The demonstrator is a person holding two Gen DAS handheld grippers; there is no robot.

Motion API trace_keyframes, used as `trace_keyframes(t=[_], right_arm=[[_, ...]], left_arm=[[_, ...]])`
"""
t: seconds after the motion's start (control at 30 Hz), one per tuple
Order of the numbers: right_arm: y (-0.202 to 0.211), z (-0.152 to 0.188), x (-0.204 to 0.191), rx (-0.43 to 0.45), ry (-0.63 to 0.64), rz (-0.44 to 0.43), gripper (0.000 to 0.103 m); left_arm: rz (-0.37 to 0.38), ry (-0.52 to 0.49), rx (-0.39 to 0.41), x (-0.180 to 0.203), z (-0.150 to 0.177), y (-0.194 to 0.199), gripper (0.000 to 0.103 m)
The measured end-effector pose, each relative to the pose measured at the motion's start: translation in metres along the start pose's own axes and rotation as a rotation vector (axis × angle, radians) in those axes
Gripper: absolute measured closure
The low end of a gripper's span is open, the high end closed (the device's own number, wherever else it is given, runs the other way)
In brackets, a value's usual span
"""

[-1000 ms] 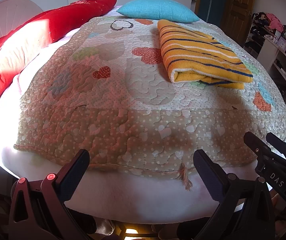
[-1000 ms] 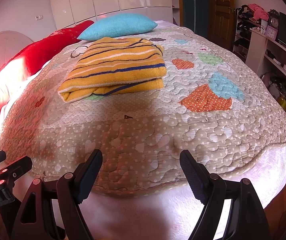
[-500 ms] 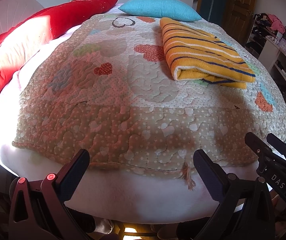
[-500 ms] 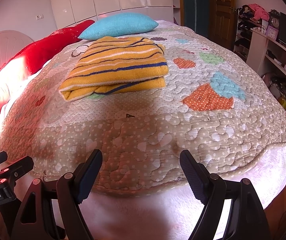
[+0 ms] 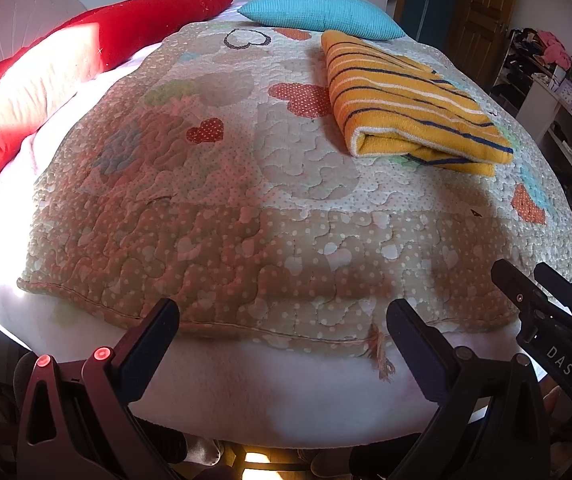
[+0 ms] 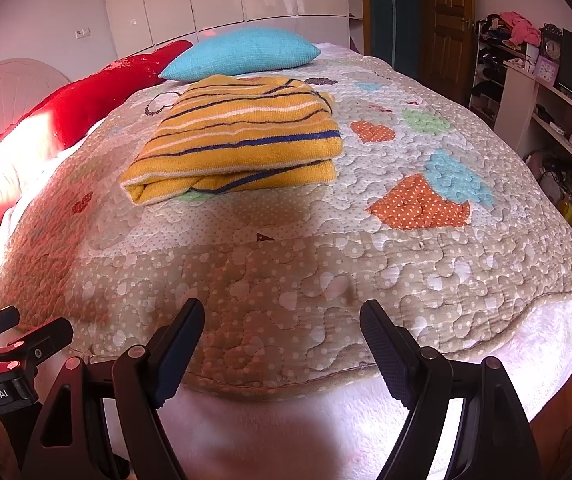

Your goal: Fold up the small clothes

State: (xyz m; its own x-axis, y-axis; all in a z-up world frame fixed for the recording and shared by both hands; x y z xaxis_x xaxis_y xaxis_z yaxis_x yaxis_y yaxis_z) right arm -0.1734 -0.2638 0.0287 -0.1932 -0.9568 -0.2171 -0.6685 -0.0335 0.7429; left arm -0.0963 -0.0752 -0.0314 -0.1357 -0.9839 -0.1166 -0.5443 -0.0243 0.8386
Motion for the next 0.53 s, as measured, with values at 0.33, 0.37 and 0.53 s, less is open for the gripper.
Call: trace_keyframes(t=[0.33,0.37,0.53], right_arm=[[-0.011,-0.021,-0.011,0.007,0.04,-0.006,0.019],[-0.012,-0.023,-0.013,0.008,0.044,-0.008,0.019],[-0.02,-0.028,-0.022,-0.001,0.071,-0.018,0.018]], left_arm=[[-0.007,-0.001,0.032,-0.008,-0.018,-0.007,0.0],[-0.009,-0.004,0.034,-0.009,-0.02,-0.009,0.0],[0.003,-0.003,0.029,-0.01,-0.024,-0.017,0.0]])
Point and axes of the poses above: each gripper's, at about its wrist camera, not at the fingertips, and y roughly against the way its jaws point, x to its right, z to its underside, the point moved 7 cm from there along -y, roughly the way its jaws point, and after that the axes turned 12 degrees about -z, right-handed, at the moved point
